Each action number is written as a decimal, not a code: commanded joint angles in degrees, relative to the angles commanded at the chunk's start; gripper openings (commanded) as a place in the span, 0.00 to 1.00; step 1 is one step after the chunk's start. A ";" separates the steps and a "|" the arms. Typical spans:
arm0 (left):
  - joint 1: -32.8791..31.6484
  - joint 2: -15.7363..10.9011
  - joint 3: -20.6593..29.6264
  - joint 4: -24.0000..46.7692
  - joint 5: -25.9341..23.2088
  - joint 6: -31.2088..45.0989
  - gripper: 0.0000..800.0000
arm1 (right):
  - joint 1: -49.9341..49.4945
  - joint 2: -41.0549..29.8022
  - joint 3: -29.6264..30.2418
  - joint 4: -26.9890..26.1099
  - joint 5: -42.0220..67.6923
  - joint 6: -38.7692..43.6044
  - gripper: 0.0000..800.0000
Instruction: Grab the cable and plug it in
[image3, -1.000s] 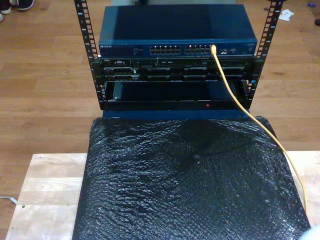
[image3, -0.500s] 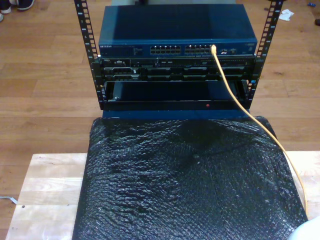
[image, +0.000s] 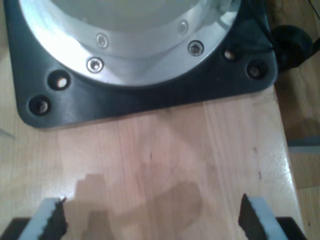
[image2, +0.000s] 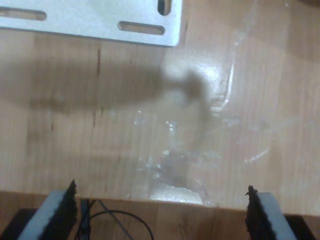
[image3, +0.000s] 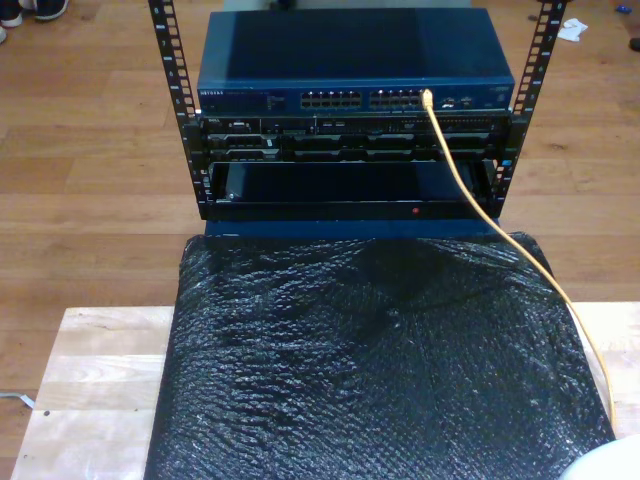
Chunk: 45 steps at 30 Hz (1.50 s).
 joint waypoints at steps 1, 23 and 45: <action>0.00 0.00 0.00 0.00 0.09 0.00 1.00 | 0.00 0.09 0.26 -0.26 -0.44 0.00 1.00; 0.00 0.00 0.00 0.00 0.00 0.00 1.00 | -0.97 4.31 4.75 -0.97 -8.53 -1.32 1.00; 0.00 0.00 0.00 0.00 0.09 0.00 1.00 | -0.97 4.31 4.75 -0.97 -8.53 -1.32 1.00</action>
